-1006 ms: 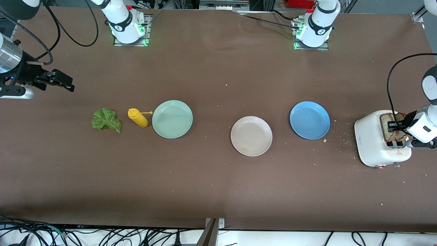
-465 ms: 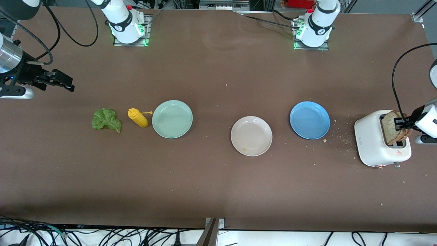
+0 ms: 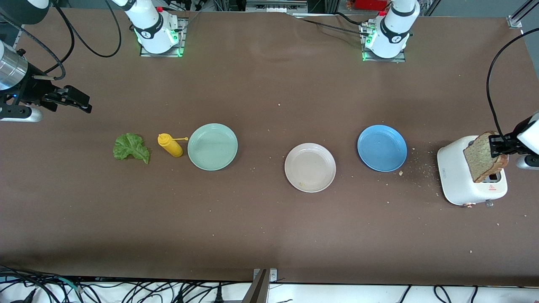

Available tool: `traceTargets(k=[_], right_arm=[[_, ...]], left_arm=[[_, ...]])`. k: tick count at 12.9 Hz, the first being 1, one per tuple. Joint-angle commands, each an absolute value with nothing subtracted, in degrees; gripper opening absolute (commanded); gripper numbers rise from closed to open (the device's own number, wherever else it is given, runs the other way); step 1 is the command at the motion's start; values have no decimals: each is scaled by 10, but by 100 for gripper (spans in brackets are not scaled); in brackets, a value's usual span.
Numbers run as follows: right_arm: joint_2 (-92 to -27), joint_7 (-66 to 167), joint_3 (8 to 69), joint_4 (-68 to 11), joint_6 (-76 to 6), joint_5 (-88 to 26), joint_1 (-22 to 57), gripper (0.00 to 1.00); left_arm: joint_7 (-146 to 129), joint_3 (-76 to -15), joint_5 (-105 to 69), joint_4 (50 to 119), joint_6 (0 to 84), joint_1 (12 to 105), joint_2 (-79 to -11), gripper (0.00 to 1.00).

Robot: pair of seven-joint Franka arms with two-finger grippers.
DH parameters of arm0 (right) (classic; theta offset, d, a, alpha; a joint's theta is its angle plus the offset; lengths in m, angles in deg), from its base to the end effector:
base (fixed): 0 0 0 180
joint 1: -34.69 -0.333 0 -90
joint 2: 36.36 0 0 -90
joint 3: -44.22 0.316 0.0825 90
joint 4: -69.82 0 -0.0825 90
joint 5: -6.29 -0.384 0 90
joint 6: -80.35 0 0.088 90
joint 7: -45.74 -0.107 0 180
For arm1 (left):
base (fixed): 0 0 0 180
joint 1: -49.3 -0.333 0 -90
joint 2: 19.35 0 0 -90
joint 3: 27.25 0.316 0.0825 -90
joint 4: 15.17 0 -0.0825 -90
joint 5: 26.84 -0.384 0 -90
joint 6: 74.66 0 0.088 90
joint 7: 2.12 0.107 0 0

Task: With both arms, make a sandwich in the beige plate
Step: 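Carry the bread to the beige plate while the right gripper reaches the bottle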

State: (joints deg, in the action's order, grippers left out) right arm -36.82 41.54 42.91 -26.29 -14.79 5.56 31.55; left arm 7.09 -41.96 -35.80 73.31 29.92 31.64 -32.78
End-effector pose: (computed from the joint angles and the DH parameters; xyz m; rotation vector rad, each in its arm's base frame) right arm 0.5609 0.0192 0.5772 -3.1295 0.0668 0.0400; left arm 0.6356 0.0611 0.5245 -3.0350 0.2070 -0.0675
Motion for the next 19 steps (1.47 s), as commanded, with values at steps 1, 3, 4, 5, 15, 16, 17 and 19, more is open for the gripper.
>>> traceTargets(k=[1, 3, 4, 5, 15, 16, 17, 19], right_arm=[[-365, 423, 426, -268, -153, 52, 313, 100], [-365, 423, 426, -268, -153, 52, 313, 100], [-364, 423, 426, -268, -153, 52, 313, 100], [-365, 423, 426, -268, -153, 52, 313, 100], [-386, 620, 412, -274, -144, 11, 315, 100], [-393, 678, 408, -274, -138, -12, 315, 100], [-403, 731, 405, -274, -137, -33, 315, 100], [-426, 836, 383, -274, -118, -91, 316, 100]], left_arm=[[71, -442, -357, 708, 285, 343, -337, 0], [31, -439, -351, 708, 285, 391, -340, 0], [8, -439, -350, 709, 285, 413, -345, 0], [-7, -438, -350, 708, 285, 432, -351, 0], [-61, -439, -99, 653, 291, 504, -473, 0], [-62, -439, -51, 646, 293, 506, -488, 0], [-61, -439, 13, 645, 294, 511, -503, 0], [-50, -438, 113, 645, 306, 522, -543, 0]])
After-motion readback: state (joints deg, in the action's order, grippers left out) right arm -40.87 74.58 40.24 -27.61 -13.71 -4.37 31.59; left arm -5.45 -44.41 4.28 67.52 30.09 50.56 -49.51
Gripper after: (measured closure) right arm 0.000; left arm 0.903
